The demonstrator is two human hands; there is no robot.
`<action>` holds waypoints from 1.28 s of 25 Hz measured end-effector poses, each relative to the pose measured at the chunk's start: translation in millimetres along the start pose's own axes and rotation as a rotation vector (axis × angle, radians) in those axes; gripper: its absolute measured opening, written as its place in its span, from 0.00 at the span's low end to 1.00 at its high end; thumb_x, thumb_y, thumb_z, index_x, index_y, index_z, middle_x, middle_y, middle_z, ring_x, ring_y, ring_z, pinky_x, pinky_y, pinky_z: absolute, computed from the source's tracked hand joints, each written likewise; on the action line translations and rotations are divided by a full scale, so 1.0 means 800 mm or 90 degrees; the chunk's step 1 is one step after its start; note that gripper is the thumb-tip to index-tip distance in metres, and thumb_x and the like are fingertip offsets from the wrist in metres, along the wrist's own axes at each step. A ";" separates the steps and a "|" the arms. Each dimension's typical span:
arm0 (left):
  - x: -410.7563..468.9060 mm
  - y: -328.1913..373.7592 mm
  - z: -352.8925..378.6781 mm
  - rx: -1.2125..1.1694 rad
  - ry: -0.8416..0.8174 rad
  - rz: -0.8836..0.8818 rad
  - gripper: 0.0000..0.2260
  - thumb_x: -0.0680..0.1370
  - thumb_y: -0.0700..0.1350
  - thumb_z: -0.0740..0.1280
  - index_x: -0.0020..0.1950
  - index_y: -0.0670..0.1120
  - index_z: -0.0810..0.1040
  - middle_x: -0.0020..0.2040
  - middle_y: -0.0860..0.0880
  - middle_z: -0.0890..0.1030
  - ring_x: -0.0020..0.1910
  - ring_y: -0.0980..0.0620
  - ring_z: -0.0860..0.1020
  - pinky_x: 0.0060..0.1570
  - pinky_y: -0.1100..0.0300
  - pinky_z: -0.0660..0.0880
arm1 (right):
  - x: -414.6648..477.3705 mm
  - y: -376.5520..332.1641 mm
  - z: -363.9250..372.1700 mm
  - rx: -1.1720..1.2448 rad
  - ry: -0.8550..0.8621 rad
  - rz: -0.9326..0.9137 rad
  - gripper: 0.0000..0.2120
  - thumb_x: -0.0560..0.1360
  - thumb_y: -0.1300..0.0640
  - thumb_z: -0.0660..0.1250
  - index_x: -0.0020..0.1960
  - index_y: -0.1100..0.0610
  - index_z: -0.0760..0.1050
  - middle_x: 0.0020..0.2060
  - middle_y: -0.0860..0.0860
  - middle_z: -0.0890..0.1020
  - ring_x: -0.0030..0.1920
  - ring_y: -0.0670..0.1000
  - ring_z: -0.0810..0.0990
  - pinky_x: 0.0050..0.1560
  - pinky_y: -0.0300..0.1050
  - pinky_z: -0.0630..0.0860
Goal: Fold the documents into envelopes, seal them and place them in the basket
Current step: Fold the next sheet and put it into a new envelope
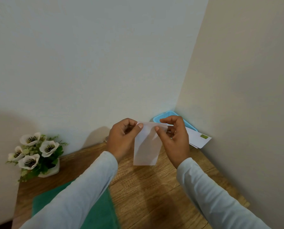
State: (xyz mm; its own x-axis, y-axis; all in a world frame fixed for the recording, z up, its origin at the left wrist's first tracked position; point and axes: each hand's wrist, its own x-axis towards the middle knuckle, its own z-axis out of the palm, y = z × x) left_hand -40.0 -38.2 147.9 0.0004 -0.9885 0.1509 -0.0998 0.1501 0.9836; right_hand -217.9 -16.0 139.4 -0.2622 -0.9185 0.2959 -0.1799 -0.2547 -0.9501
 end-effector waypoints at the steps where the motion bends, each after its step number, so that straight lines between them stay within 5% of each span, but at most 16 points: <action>1: 0.001 0.001 0.001 0.003 0.005 0.000 0.04 0.79 0.49 0.72 0.48 0.49 0.83 0.45 0.53 0.85 0.47 0.54 0.83 0.42 0.68 0.77 | 0.000 -0.001 -0.001 -0.023 0.019 -0.018 0.13 0.77 0.57 0.75 0.56 0.47 0.74 0.53 0.44 0.82 0.51 0.47 0.82 0.47 0.41 0.82; 9: -0.006 0.005 0.002 -0.010 -0.051 0.032 0.04 0.80 0.48 0.69 0.51 0.49 0.82 0.46 0.53 0.85 0.47 0.53 0.83 0.41 0.67 0.77 | 0.005 0.000 -0.009 -0.162 -0.059 -0.130 0.12 0.78 0.53 0.73 0.60 0.46 0.77 0.60 0.43 0.78 0.60 0.46 0.79 0.54 0.34 0.80; 15: -0.012 0.000 -0.001 -0.015 -0.041 0.065 0.12 0.81 0.47 0.68 0.63 0.58 0.77 0.53 0.54 0.84 0.51 0.55 0.82 0.46 0.63 0.81 | 0.005 0.002 -0.009 -0.189 -0.113 -0.144 0.13 0.79 0.53 0.72 0.63 0.47 0.79 0.61 0.44 0.79 0.62 0.45 0.77 0.57 0.41 0.81; 21: -0.009 -0.009 -0.005 0.095 -0.061 0.125 0.04 0.79 0.49 0.71 0.53 0.54 0.85 0.52 0.58 0.83 0.54 0.56 0.80 0.50 0.59 0.80 | 0.005 0.000 -0.008 -0.211 -0.131 -0.150 0.07 0.79 0.51 0.71 0.56 0.50 0.84 0.53 0.43 0.82 0.57 0.44 0.79 0.54 0.45 0.80; 26: -0.006 -0.005 -0.006 0.080 -0.073 0.085 0.03 0.79 0.50 0.71 0.50 0.54 0.85 0.48 0.57 0.85 0.50 0.54 0.83 0.48 0.56 0.82 | 0.004 -0.010 -0.005 -0.142 -0.152 -0.093 0.04 0.80 0.52 0.71 0.51 0.50 0.83 0.44 0.39 0.84 0.50 0.44 0.81 0.45 0.34 0.78; 32: -0.006 -0.028 -0.005 -0.129 0.043 -0.113 0.03 0.78 0.45 0.73 0.48 0.48 0.87 0.48 0.49 0.87 0.51 0.43 0.84 0.51 0.49 0.83 | 0.005 0.028 -0.008 -0.129 -0.220 0.074 0.11 0.77 0.55 0.74 0.58 0.49 0.79 0.51 0.42 0.85 0.52 0.44 0.84 0.56 0.46 0.81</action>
State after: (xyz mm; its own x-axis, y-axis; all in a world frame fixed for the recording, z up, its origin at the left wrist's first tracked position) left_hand -33.6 -36.9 125.9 0.0673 -0.9974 -0.0265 0.1096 -0.0190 0.9938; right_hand -228.9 -23.1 120.1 0.0352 -0.9940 0.1040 -0.3600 -0.1096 -0.9265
